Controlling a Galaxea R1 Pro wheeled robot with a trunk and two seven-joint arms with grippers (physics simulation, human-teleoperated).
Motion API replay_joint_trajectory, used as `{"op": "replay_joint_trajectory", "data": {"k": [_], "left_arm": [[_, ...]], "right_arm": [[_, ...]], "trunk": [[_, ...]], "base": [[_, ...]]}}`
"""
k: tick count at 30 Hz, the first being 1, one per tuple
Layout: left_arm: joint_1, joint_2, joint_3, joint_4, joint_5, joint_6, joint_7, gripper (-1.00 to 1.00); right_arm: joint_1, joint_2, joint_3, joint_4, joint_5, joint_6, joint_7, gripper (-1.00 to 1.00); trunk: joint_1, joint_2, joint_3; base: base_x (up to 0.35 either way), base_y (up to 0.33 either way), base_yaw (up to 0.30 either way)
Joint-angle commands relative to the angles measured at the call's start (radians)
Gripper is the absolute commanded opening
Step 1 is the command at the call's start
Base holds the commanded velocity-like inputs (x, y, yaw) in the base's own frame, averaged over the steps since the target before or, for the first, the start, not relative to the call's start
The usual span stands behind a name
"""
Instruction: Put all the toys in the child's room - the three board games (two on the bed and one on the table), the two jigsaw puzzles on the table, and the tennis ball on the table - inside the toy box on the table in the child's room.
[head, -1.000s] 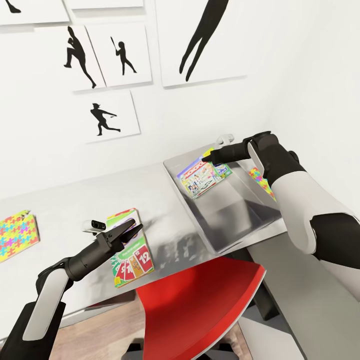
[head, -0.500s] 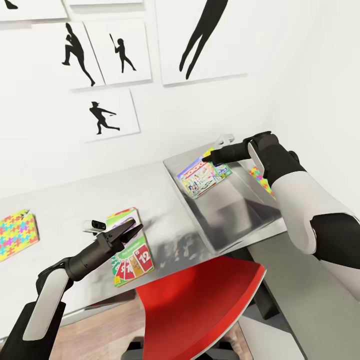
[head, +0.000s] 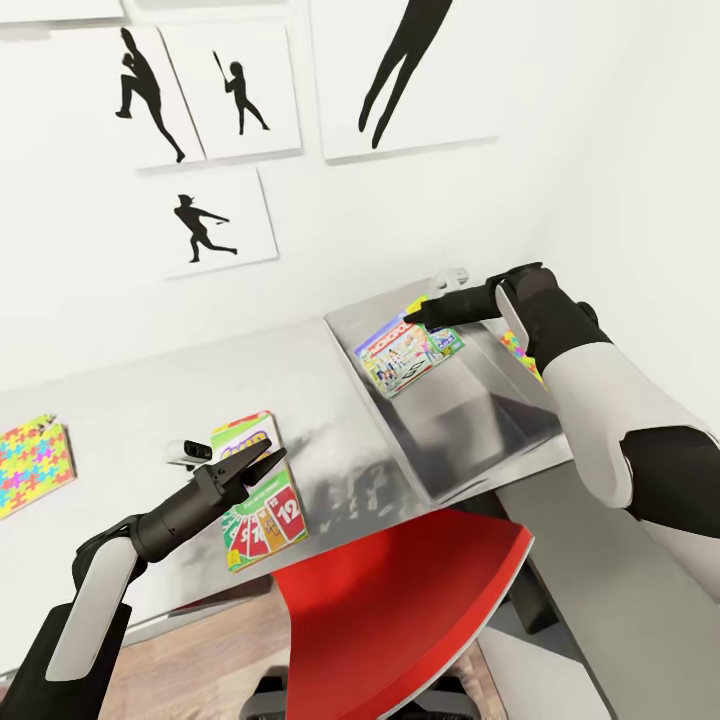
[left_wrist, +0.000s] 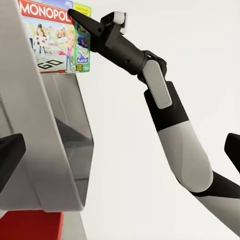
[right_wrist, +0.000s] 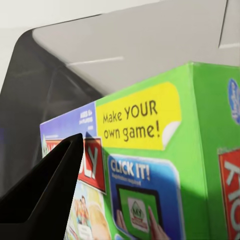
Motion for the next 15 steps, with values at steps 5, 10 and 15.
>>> {"op": "replay_joint_trajectory", "data": {"k": [5, 10, 15], "left_arm": [[-0.001, 0.0, 0.0, 0.0, 0.001, 0.005, 0.005, 1.0], [-0.001, -0.001, -0.001, 0.0, 0.001, 0.006, 0.009, 1.0], [-0.001, -0.001, -0.001, 0.0, 0.001, 0.006, 0.01, 1.0]], "right_arm": [[-0.001, -0.001, 0.003, -0.001, 0.01, -0.001, 0.008, -1.0], [-0.001, -0.001, 0.003, -0.001, 0.01, -0.016, 0.008, -1.0], [0.0, -0.001, 0.004, -0.001, 0.01, -0.035, 0.008, -1.0]], "trunk": [[0.0, -0.002, -0.003], [0.0, -0.002, -0.004], [0.0, -0.002, -0.004]], "base": [[0.0, 0.0, 0.0], [0.0, 0.0, 0.0], [0.0, 0.0, 0.0]]}}
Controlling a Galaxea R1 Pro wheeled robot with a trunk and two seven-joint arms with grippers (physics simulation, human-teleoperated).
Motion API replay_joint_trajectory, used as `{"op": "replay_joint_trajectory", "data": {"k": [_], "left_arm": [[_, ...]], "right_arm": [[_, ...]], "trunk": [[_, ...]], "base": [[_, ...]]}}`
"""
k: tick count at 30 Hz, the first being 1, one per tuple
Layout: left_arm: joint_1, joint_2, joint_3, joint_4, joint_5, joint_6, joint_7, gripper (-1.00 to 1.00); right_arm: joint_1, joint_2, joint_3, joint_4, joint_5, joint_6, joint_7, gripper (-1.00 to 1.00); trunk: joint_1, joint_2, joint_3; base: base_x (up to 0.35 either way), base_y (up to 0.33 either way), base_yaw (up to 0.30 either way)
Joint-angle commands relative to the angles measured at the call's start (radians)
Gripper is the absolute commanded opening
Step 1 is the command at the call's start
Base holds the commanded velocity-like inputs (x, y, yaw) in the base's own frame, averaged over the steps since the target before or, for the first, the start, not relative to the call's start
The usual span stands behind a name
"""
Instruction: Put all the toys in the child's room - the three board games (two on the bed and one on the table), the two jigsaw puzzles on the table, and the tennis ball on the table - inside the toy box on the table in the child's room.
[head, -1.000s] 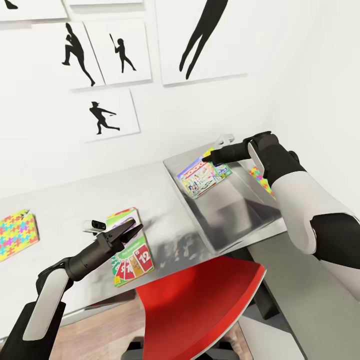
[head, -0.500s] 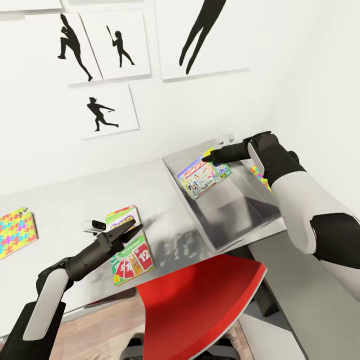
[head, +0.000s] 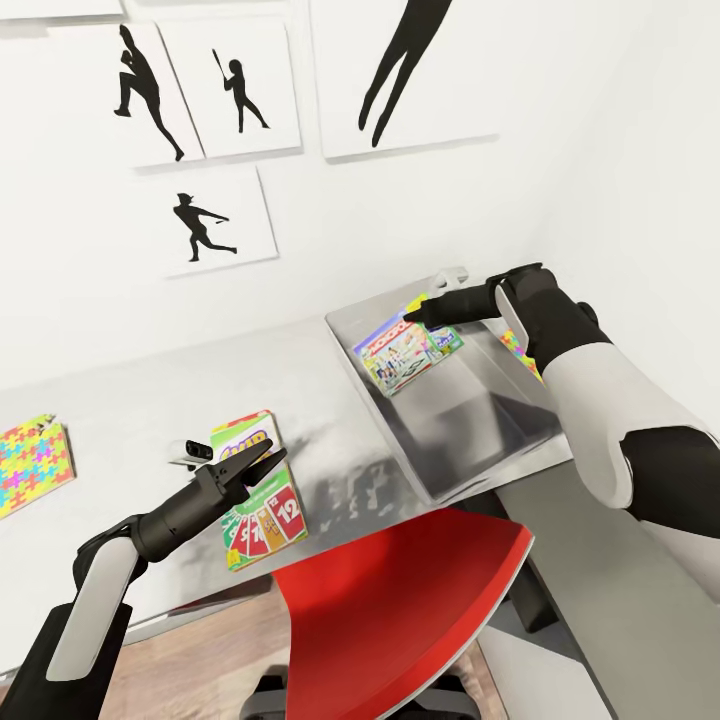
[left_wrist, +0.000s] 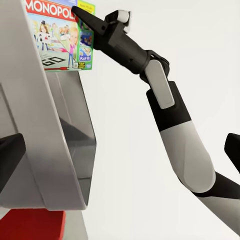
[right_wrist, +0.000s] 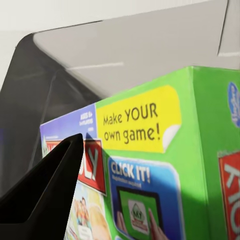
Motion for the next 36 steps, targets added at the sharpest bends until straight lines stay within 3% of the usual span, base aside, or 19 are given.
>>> {"op": "replay_joint_trajectory", "data": {"k": [1, 3, 4, 28, 36], "left_arm": [[-0.001, 0.0, 0.001, 0.0, 0.001, 0.005, -0.001, 1.0], [-0.001, 0.0, 0.001, 0.0, 0.001, 0.004, -0.001, 1.0], [-0.001, 0.0, 0.001, 0.0, 0.001, 0.004, -0.001, 1.0], [0.0, 0.001, 0.0, 0.0, 0.001, 0.004, 0.0, 1.0], [0.0, 0.001, 0.0, 0.0, 0.001, 0.004, 0.0, 1.0]], "right_arm": [[-0.001, 0.0, 0.002, -0.001, 0.01, -0.003, 0.008, -1.0], [0.0, 0.0, 0.002, -0.001, 0.01, -0.005, 0.008, -1.0], [-0.001, 0.0, 0.002, -0.001, 0.01, -0.007, 0.008, 1.0], [-0.002, 0.002, 0.007, -0.013, 0.01, -0.015, -0.017, 1.0], [-0.001, -0.007, 0.004, -0.089, 0.011, 0.002, -0.017, 1.0]], "trunk": [[0.001, -0.002, -0.001], [0.001, -0.002, -0.001], [0.001, -0.002, -0.001], [0.001, -0.002, -0.002], [0.001, -0.002, -0.002]], "base": [[0.0, 0.0, 0.0], [0.0, 0.0, 0.0], [0.0, 0.0, 0.0], [0.0, 0.0, 0.0], [0.0, 0.0, 0.0]]}}
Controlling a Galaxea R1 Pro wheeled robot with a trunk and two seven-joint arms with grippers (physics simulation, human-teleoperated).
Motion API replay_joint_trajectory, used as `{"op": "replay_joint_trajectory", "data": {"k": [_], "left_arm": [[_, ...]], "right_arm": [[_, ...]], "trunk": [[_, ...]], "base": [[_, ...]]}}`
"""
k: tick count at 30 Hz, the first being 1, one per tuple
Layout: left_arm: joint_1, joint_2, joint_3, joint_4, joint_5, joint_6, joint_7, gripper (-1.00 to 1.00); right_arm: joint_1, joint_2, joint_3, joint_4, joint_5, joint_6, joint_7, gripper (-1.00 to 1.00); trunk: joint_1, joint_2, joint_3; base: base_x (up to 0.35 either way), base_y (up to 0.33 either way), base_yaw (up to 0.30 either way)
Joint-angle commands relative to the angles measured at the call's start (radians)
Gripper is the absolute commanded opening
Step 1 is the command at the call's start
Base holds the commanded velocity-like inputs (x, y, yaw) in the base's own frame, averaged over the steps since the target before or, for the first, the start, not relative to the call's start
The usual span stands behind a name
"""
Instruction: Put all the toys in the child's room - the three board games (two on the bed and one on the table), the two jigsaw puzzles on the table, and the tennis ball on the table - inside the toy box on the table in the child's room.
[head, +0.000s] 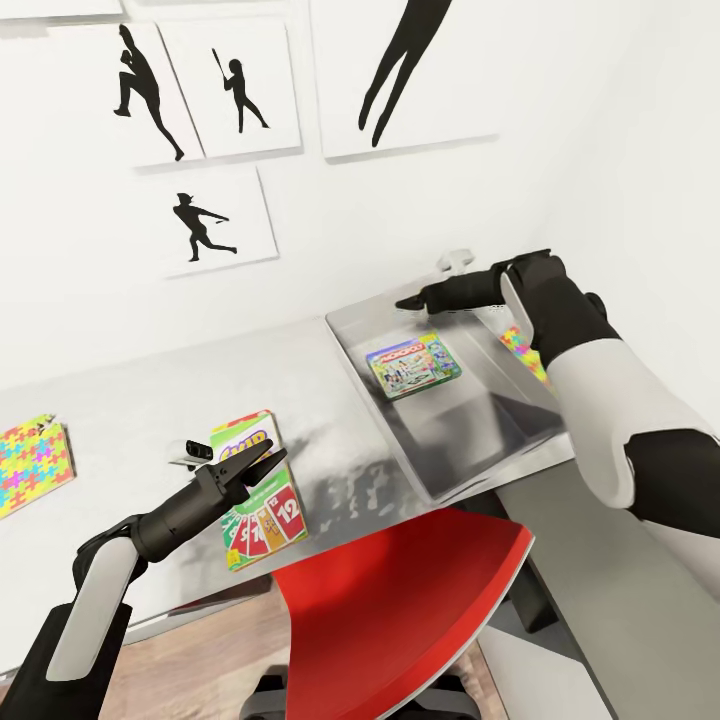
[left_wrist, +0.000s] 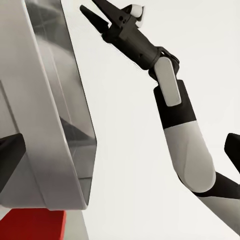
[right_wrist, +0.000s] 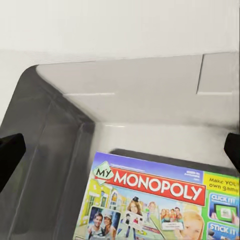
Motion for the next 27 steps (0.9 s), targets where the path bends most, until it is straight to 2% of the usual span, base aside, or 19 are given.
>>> {"op": "replay_joint_trajectory", "data": {"k": [1, 17, 19, 20, 22, 23, 25, 26, 27], "left_arm": [[-0.001, 0.0, 0.001, 0.0, 0.001, 0.005, -0.001, 1.0], [-0.001, 0.0, 0.001, 0.001, 0.001, 0.004, 0.001, 1.0], [-0.001, -0.001, 0.001, 0.001, 0.001, 0.004, 0.007, 1.0], [-0.001, -0.001, 0.001, 0.001, 0.001, 0.004, 0.007, 1.0], [-0.001, -0.001, 0.001, 0.001, 0.001, 0.004, 0.019, 1.0], [-0.001, -0.001, 0.001, 0.001, 0.001, 0.004, 0.019, 1.0], [-0.001, -0.002, 0.0, 0.001, 0.001, 0.004, 0.034, 1.0], [-0.001, -0.002, 0.0, 0.001, 0.001, 0.004, 0.034, 1.0], [-0.001, -0.003, 0.0, 0.001, 0.001, 0.004, 0.041, 1.0]], "right_arm": [[-0.001, -0.001, 0.002, -0.002, 0.011, 0.0, 0.008, 1.0], [0.016, -0.054, -0.002, -0.178, 0.011, 0.052, 0.008, 1.0], [0.036, -0.07, -0.003, -0.245, 0.01, 0.092, 0.009, 1.0], [0.036, -0.07, -0.003, -0.245, 0.01, 0.092, 0.009, 1.0], [0.073, -0.092, -0.003, -0.338, 0.007, 0.142, 0.012, 1.0], [0.073, -0.092, -0.003, -0.338, 0.007, 0.142, 0.012, 1.0], [0.13, -0.118, -0.005, -0.458, 0.004, 0.192, 0.014, 1.0], [0.13, -0.118, -0.005, -0.458, 0.004, 0.192, 0.014, 1.0], [0.166, -0.131, -0.008, -0.527, 0.003, 0.214, 0.015, 1.0]], "trunk": [[0.001, -0.002, -0.001], [0.001, -0.002, -0.001], [0.001, -0.002, -0.001], [0.001, -0.002, -0.001], [0.001, -0.002, -0.001], [0.001, -0.002, -0.001], [0.001, -0.002, -0.001], [0.001, -0.002, -0.001], [0.001, -0.002, -0.001]], "base": [[0.0, 0.0, 0.0], [0.0, 0.0, 0.0], [0.0, 0.0, 0.0], [0.0, 0.0, 0.0], [0.0, 0.0, 0.0], [0.0, 0.0, 0.0], [0.0, 0.0, 0.0], [0.0, 0.0, 0.0], [0.0, 0.0, 0.0]]}}
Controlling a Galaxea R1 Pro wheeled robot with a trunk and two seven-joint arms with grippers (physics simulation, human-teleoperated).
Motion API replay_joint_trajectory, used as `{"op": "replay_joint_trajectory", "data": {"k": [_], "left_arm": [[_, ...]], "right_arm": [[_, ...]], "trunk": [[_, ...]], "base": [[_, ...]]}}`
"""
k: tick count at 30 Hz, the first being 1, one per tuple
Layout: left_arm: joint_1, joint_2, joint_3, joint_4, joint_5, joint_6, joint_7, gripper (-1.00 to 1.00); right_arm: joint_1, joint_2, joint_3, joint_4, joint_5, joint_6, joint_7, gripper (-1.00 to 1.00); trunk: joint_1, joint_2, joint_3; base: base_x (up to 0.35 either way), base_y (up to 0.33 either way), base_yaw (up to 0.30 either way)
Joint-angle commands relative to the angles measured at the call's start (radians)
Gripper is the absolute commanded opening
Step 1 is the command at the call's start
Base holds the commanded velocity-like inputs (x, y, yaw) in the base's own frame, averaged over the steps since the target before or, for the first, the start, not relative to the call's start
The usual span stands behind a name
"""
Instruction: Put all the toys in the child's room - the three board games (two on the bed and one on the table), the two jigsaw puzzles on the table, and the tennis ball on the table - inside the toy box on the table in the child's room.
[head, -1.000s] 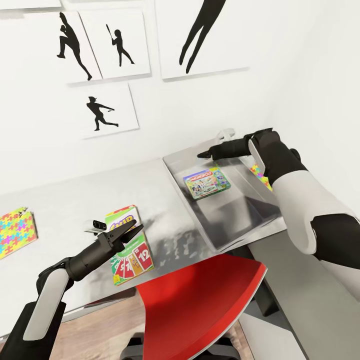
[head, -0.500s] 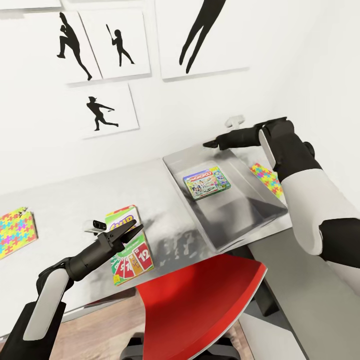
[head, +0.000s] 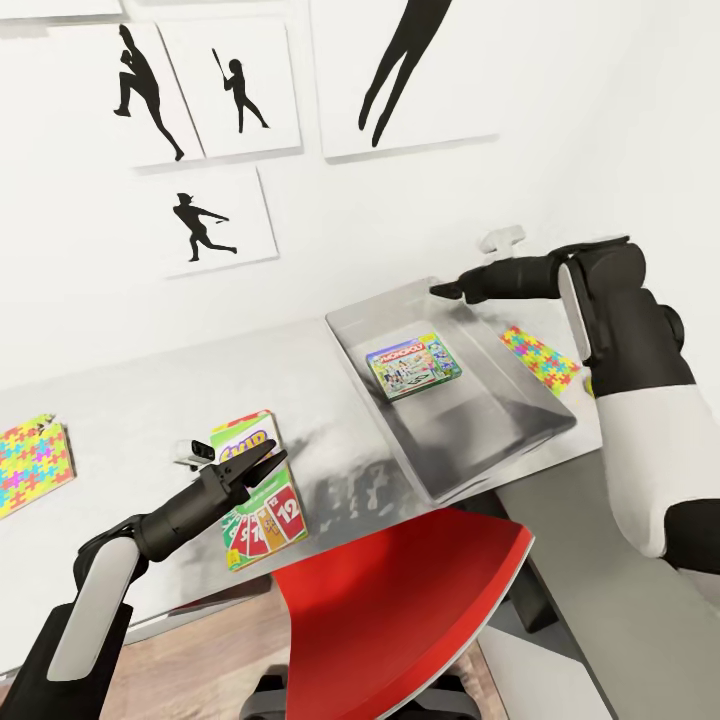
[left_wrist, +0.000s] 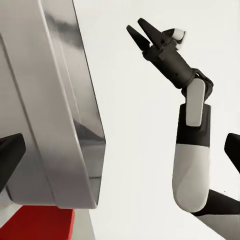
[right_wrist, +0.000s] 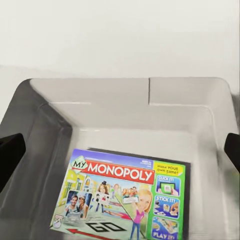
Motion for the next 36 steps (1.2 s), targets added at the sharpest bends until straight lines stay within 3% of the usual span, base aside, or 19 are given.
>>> {"op": "replay_joint_trajectory", "data": {"k": [1, 4, 5, 7, 10, 12, 13, 15, 20, 22, 23, 25, 26, 28, 30, 31, 33, 34, 36], "left_arm": [[-0.001, 0.0, 0.001, 0.0, 0.001, 0.005, -0.001, 1.0], [-0.001, -0.002, 0.0, 0.0, 0.001, 0.005, 0.016, 1.0], [-0.001, -0.002, 0.0, 0.0, 0.001, 0.005, 0.016, 1.0], [0.0, -0.003, 0.0, 0.0, 0.001, 0.004, 0.032, 1.0], [0.001, -0.003, 0.0, -0.001, 0.001, 0.004, 0.042, 1.0], [0.002, -0.004, 0.0, -0.001, 0.001, 0.003, 0.065, 1.0], [0.002, -0.004, 0.0, -0.001, 0.001, 0.003, 0.065, 1.0], [0.004, -0.004, 0.0, -0.001, 0.001, 0.004, 0.084, 1.0], [0.004, -0.003, -0.001, -0.001, 0.001, 0.004, 0.097, 1.0], [0.005, -0.003, -0.009, -0.001, 0.001, 0.004, 0.107, 1.0], [0.005, -0.003, -0.009, -0.001, 0.001, 0.004, 0.107, 1.0], [0.003, -0.004, -0.026, -0.001, 0.001, 0.001, 0.116, 1.0], [0.003, -0.004, -0.026, -0.001, 0.001, 0.001, 0.116, 1.0], [0.003, -0.004, -0.035, -0.001, 0.001, -0.001, 0.121, 1.0], [0.001, -0.004, -0.053, -0.001, 0.0, -0.004, 0.128, 1.0], [0.001, -0.004, -0.053, -0.001, 0.0, -0.004, 0.128, 1.0], [-0.003, -0.005, -0.066, -0.001, 0.0, -0.007, 0.134, 1.0], [-0.003, -0.005, -0.066, -0.001, 0.0, -0.007, 0.134, 1.0], [-0.007, -0.007, -0.076, -0.001, 0.0, -0.008, 0.138, 1.0]], "right_arm": [[0.0, -0.001, 0.001, -0.003, 0.01, 0.002, 0.008, 1.0], [0.13, -0.029, -0.02, -0.207, 0.007, 0.054, 0.01, 1.0], [0.13, -0.029, -0.02, -0.207, 0.007, 0.054, 0.01, 1.0], [0.219, -0.043, -0.051, -0.294, 0.003, 0.076, 0.017, 1.0], [0.259, -0.048, -0.072, -0.325, 0.002, 0.083, 0.026, 1.0], [0.325, -0.055, -0.119, -0.369, -0.001, 0.093, 0.058, 1.0], [0.325, -0.055, -0.119, -0.369, -0.001, 0.093, 0.058, 1.0], [0.373, -0.06, -0.167, -0.397, -0.002, 0.102, 0.101, 1.0], [0.416, -0.065, -0.217, -0.415, -0.003, 0.11, 0.157, 1.0], [0.467, -0.076, -0.276, -0.427, -0.004, 0.122, 0.222, 1.0], [0.467, -0.076, -0.276, -0.427, -0.004, 0.122, 0.222, 1.0], [0.518, -0.098, -0.348, -0.435, -0.004, 0.125, 0.287, 1.0], [0.518, -0.098, -0.348, -0.435, -0.004, 0.125, 0.287, 1.0], [0.544, -0.111, -0.385, -0.437, -0.004, 0.125, 0.32, 1.0], [0.6, -0.136, -0.457, -0.441, -0.005, 0.125, 0.392, 1.0], [0.6, -0.136, -0.457, -0.441, -0.005, 0.125, 0.392, 1.0], [0.659, -0.157, -0.525, -0.444, -0.005, 0.125, 0.464, 1.0], [0.659, -0.157, -0.525, -0.444, -0.005, 0.125, 0.464, 1.0], [0.716, -0.178, -0.597, -0.445, -0.005, 0.095, 0.519, 1.0]], "trunk": [[0.001, -0.002, -0.001], [0.001, -0.002, -0.001], [0.001, -0.002, -0.001], [0.001, -0.002, -0.001], [0.001, -0.002, -0.001], [0.001, -0.002, -0.001], [0.001, -0.002, -0.001], [0.001, -0.002, -0.001], [0.001, -0.002, -0.001], [0.001, -0.002, -0.001], [0.001, -0.002, -0.001], [0.001, -0.002, -0.001], [0.001, -0.002, -0.001], [0.001, -0.002, -0.001], [0.001, -0.002, -0.001], [0.001, -0.002, -0.001], [0.001, -0.002, -0.001], [0.001, -0.002, -0.001], [0.001, -0.002, -0.001]], "base": [[0.0, 0.0, 0.0], [0.0, 0.0, 0.0], [0.0, 0.0, 0.0], [0.0, 0.0, 0.0], [0.0, 0.0, 0.0], [0.0, 0.0, 0.0], [0.0, 0.0, 0.0], [0.0, 0.0, 0.0], [0.0, 0.0, 0.0], [0.0, 0.0, 0.0], [0.0, 0.0, 0.0], [0.0, 0.0, 0.0], [0.0, 0.0, 0.0], [0.0, 0.0, 0.0], [0.0, 0.0, 0.0], [0.0, 0.0, 0.0], [0.0, 0.0, 0.0], [0.0, 0.0, 0.0], [0.0, 0.0, 0.0]]}}
